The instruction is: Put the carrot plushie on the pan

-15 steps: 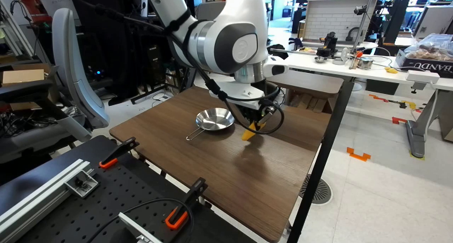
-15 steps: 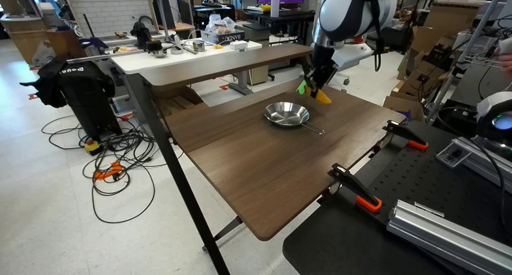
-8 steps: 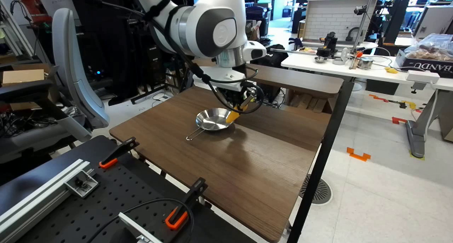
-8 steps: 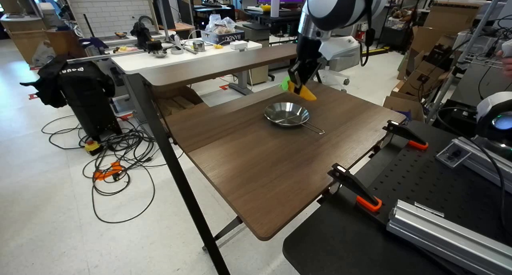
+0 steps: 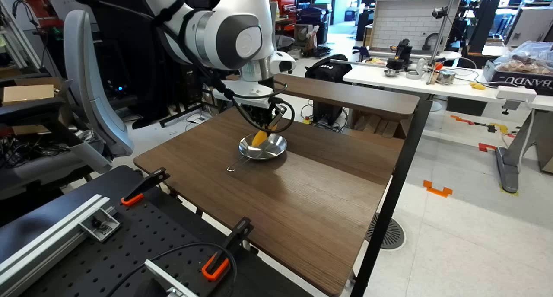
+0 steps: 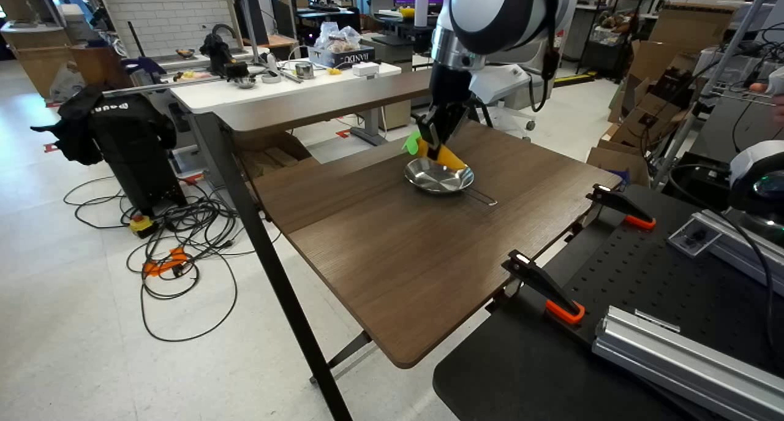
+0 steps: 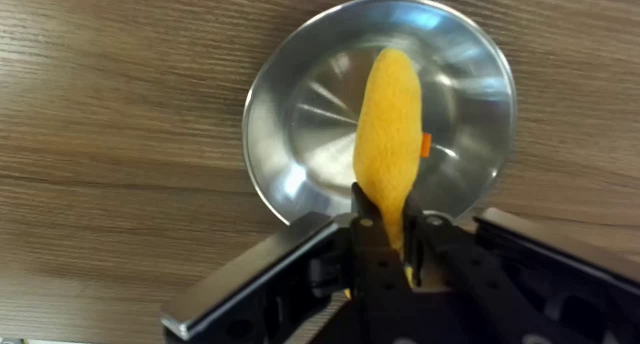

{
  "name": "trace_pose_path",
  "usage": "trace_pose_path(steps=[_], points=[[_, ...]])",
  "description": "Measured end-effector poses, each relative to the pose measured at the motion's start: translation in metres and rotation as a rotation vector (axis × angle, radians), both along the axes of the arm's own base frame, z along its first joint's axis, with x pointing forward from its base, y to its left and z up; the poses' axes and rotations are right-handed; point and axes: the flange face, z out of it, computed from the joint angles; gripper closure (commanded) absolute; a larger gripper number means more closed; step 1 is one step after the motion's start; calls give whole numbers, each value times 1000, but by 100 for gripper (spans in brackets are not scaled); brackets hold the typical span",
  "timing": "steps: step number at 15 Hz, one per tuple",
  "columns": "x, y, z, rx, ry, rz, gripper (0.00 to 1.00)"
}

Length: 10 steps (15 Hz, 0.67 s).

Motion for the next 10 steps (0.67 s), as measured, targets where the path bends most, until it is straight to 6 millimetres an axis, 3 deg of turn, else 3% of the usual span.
trace_pose_path(steps=[8,10], points=[[-5,5,-4,0,11,9,5],[-4,4,0,0,6,9,0]])
